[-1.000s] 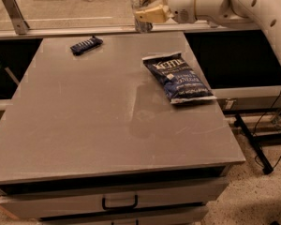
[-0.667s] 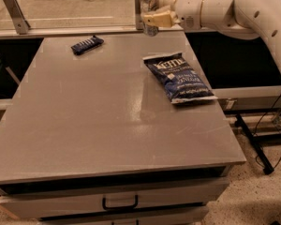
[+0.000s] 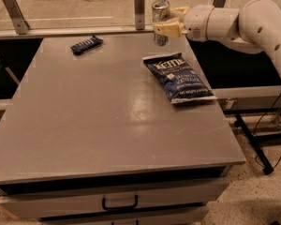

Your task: Move redbull can near blue chip bag

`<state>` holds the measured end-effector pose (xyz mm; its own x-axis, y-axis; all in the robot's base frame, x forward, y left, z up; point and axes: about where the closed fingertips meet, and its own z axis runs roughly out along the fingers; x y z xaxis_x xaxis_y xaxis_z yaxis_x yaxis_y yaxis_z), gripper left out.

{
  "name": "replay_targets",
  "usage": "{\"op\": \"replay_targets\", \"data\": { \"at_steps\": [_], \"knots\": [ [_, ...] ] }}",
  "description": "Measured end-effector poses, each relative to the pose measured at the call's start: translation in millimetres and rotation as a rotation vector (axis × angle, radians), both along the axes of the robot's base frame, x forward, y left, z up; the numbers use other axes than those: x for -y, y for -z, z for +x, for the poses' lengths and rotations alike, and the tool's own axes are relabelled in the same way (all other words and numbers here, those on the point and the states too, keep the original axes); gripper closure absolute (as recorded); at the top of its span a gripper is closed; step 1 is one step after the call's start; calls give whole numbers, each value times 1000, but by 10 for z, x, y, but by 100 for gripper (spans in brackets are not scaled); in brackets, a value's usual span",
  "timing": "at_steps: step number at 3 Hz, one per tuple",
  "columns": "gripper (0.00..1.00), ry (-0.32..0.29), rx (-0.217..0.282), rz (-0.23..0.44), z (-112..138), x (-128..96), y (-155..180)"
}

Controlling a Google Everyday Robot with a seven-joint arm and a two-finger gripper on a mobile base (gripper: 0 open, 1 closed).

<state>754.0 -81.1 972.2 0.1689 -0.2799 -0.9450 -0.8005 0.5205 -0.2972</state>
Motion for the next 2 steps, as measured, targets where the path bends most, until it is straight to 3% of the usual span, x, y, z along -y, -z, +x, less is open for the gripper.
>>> {"op": "replay_targets", "data": {
  "at_steps": [2],
  "knots": [
    [59,18,-78,41,58,75,409]
  ]
}}
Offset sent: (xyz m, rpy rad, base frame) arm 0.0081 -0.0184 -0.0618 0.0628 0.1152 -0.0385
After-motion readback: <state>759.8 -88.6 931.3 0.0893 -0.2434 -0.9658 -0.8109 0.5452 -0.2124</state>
